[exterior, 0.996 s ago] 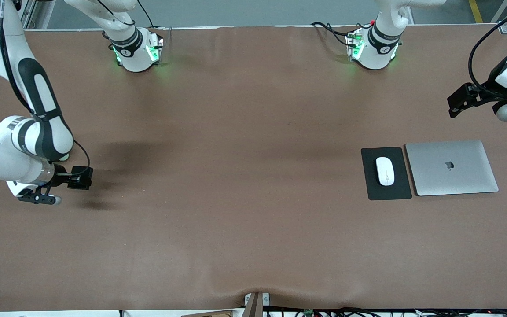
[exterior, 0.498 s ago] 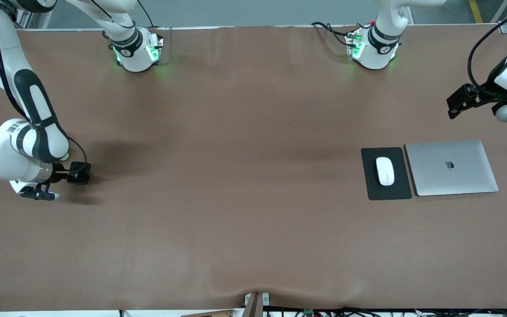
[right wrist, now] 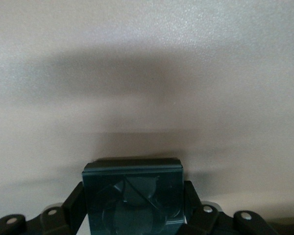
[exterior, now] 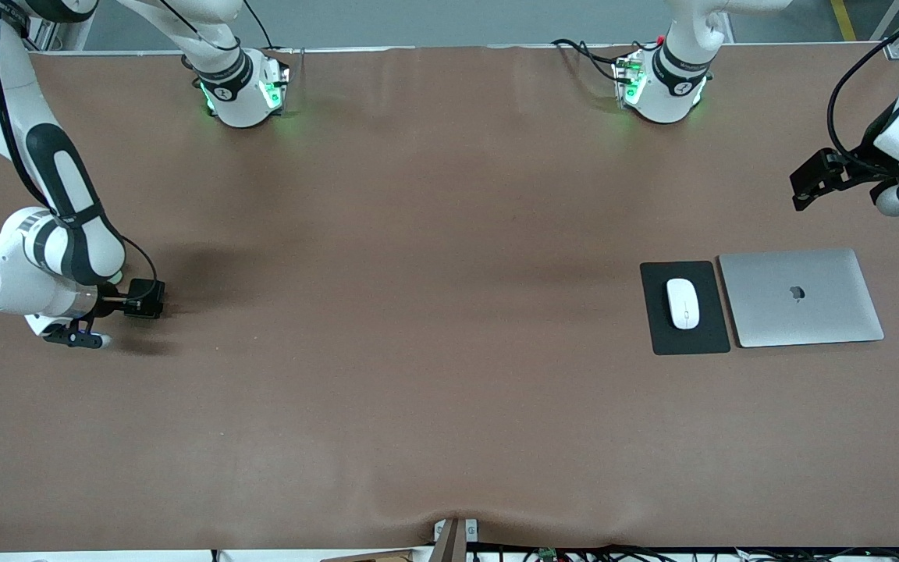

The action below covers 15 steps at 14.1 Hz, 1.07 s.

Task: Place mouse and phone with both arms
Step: 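Lower the phone to the table and open the right gripper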

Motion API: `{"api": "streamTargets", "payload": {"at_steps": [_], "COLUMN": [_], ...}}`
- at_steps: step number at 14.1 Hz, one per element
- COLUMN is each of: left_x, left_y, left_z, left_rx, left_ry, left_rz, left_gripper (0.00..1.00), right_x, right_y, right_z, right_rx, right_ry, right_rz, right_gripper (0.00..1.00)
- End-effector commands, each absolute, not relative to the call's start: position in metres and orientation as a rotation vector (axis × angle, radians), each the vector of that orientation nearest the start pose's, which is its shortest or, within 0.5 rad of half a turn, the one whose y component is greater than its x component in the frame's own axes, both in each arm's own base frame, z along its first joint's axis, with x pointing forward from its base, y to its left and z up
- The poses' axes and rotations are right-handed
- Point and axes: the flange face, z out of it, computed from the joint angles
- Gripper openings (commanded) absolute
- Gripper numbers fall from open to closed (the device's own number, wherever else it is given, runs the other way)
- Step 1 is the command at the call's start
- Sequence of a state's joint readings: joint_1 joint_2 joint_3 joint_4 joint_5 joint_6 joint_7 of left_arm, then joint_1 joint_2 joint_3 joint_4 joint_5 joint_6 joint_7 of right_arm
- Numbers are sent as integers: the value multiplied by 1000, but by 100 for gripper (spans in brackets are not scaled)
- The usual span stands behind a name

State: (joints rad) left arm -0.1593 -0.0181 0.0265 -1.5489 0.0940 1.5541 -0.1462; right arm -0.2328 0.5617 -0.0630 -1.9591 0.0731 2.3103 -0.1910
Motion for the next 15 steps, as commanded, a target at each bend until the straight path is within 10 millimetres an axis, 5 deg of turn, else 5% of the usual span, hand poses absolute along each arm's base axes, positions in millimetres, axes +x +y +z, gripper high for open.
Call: {"api": "streamTargets", "payload": {"at_steps": [1,4,6,10,15], "left_x": [541,540,541,541,532], "left_y": [-65,-65,-62,-59,-57], "left_z": [647,648,649,649,653], "left_rx": [-3069,-3069,-3069,-3071,-3113], "left_ry": [-24,-25,-32,-41,-55], "left_rz": [-70,-73,-77,-74,-18], "left_gripper": [100,100,100,100,100], "right_x": [560,564,575,608,616], "right_y": [-173,-170,-162,-120,-77], "right_z": [172,183,208,301,432], "right_rx": [-3047,-3048,-3061,-3104,-3092], "right_ry": [215,203,179,60,-55], "right_rz": [315,308,262,49,23], "right_gripper": [100,100,100,100,100]}}
